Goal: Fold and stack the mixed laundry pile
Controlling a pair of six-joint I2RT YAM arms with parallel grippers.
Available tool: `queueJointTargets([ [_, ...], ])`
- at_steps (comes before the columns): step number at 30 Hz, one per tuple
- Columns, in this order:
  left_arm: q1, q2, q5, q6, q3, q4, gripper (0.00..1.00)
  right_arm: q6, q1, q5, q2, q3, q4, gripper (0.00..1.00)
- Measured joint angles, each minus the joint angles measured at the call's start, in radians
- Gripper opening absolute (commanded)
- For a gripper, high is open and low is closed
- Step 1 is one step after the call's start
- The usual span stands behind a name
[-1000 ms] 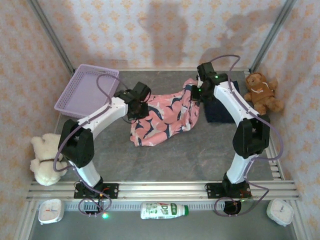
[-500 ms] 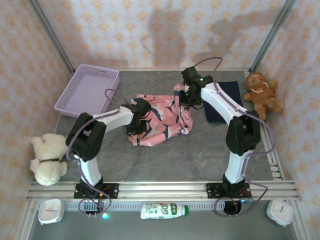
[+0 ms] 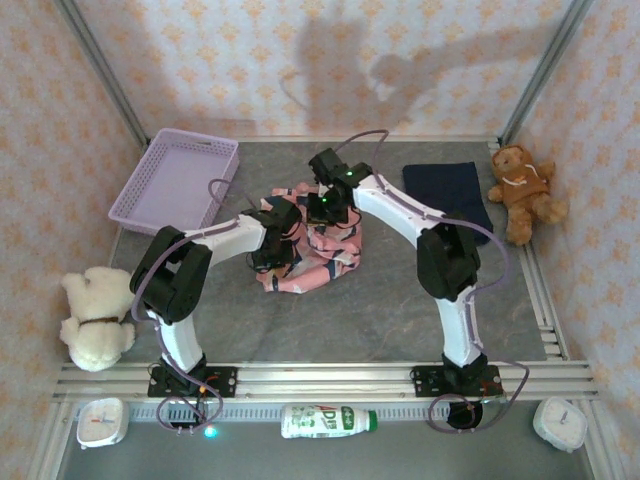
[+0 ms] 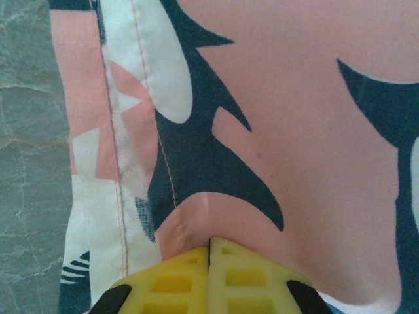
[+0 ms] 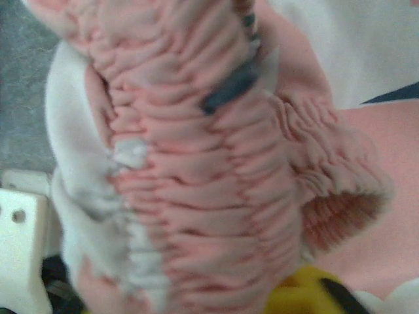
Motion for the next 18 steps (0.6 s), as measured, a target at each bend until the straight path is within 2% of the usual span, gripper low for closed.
queueJointTargets([
  [4,0.000,-0.012,-0.001,0.000,-0.009,0.006,0.00,0.025,0.000,-0.064,0.009,0.005,0.029,0.55],
  [10,0.017,-0.084,-0.023,0.003,-0.012,-0.035,0.00,0.030,-0.010,-0.098,-0.029,0.005,0.057,0.56],
  [14,0.047,-0.191,-0.072,0.012,0.006,-0.112,0.00,0.027,-0.047,-0.068,-0.128,-0.036,0.054,0.50],
  [18,0.061,-0.275,-0.109,0.035,0.088,-0.177,0.04,0.003,-0.106,0.014,-0.219,-0.069,0.039,0.29],
])
